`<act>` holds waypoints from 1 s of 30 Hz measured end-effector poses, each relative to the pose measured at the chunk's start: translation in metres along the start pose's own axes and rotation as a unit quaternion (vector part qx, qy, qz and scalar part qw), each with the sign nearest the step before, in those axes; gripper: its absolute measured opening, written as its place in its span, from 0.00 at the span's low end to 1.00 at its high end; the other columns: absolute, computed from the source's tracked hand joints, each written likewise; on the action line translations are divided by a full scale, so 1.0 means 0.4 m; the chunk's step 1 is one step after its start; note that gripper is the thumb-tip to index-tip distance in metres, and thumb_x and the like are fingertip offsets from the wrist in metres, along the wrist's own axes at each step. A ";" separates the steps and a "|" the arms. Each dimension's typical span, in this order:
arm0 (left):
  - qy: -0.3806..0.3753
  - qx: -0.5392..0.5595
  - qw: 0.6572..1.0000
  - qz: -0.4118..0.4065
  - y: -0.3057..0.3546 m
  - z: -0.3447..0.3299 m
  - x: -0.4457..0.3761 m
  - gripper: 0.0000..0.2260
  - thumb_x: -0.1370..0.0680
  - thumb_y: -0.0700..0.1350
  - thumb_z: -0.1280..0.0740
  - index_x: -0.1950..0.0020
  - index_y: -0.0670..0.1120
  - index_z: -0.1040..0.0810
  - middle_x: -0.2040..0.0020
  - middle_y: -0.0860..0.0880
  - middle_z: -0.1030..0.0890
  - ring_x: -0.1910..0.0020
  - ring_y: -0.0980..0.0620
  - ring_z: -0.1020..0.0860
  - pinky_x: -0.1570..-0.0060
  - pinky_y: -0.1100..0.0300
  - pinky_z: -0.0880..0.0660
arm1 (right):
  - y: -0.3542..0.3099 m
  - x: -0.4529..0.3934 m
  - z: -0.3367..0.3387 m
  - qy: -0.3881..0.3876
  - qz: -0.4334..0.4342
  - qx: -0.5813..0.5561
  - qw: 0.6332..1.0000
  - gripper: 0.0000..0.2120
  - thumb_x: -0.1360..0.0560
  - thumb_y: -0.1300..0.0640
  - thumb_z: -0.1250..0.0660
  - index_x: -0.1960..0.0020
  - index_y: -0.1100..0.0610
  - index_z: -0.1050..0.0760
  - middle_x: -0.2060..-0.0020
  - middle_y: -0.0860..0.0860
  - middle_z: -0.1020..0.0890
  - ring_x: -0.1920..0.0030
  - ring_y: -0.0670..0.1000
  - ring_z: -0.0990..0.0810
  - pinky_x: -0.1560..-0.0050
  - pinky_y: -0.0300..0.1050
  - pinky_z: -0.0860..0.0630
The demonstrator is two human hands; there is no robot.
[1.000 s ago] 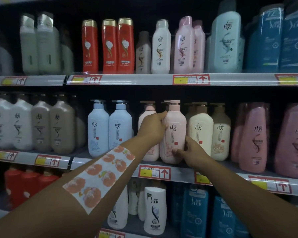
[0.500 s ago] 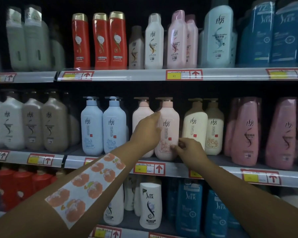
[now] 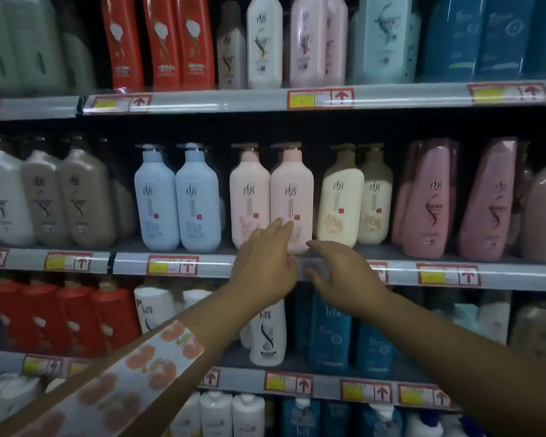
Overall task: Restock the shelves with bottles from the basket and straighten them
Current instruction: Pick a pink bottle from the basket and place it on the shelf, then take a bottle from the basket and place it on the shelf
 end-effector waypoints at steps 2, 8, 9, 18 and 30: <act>-0.024 -0.046 0.999 -0.003 0.015 -0.027 0.069 0.31 0.19 0.49 0.36 0.19 0.50 0.44 0.19 0.49 0.41 0.24 0.46 0.39 0.26 0.45 0.38 | -0.011 0.073 -0.006 -0.026 0.035 0.070 0.997 0.25 0.23 0.54 0.30 0.28 0.58 0.28 0.35 0.55 0.21 0.35 0.57 0.24 0.34 0.48 0.30; -0.054 -0.112 0.992 0.006 0.019 -0.139 0.290 0.31 0.20 0.53 0.39 0.19 0.49 0.43 0.19 0.47 0.41 0.23 0.43 0.40 0.28 0.42 0.37 | 0.040 0.321 -0.043 -0.166 -0.055 0.154 0.973 0.36 0.20 0.44 0.35 0.19 0.57 0.45 0.21 0.56 0.41 0.21 0.57 0.43 0.21 0.54 0.44; -0.064 -0.125 0.990 0.008 0.017 -0.164 0.324 0.30 0.20 0.54 0.40 0.19 0.48 0.42 0.20 0.46 0.40 0.24 0.42 0.39 0.29 0.42 0.36 | 0.051 0.363 -0.047 -0.185 -0.067 0.155 0.968 0.36 0.20 0.44 0.36 0.19 0.57 0.46 0.20 0.57 0.43 0.21 0.57 0.44 0.21 0.54 0.45; -0.262 -0.147 0.954 -0.016 0.051 -0.409 0.582 0.29 0.19 0.53 0.41 0.20 0.46 0.42 0.20 0.45 0.40 0.23 0.42 0.40 0.25 0.43 0.41 | 0.140 0.683 -0.078 -0.341 -0.161 0.135 0.916 0.41 0.22 0.40 0.34 0.19 0.57 0.48 0.19 0.55 0.46 0.21 0.56 0.42 0.25 0.51 0.36; -0.507 -0.219 0.818 -0.161 0.152 -0.684 0.780 0.28 0.22 0.51 0.36 0.23 0.45 0.36 0.27 0.44 0.31 0.30 0.43 0.31 0.32 0.49 0.33 | 0.276 0.887 -0.188 -0.509 -0.170 0.084 0.840 0.28 0.25 0.57 0.32 0.27 0.52 0.32 0.34 0.54 0.23 0.36 0.57 0.23 0.37 0.53 0.24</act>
Point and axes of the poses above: each hand's wrist, its own x-axis away from the middle knuckle, its own z-axis out of the back of the hand, y = z × x, the point moved 3 cm from there along -x, towards the middle knuckle
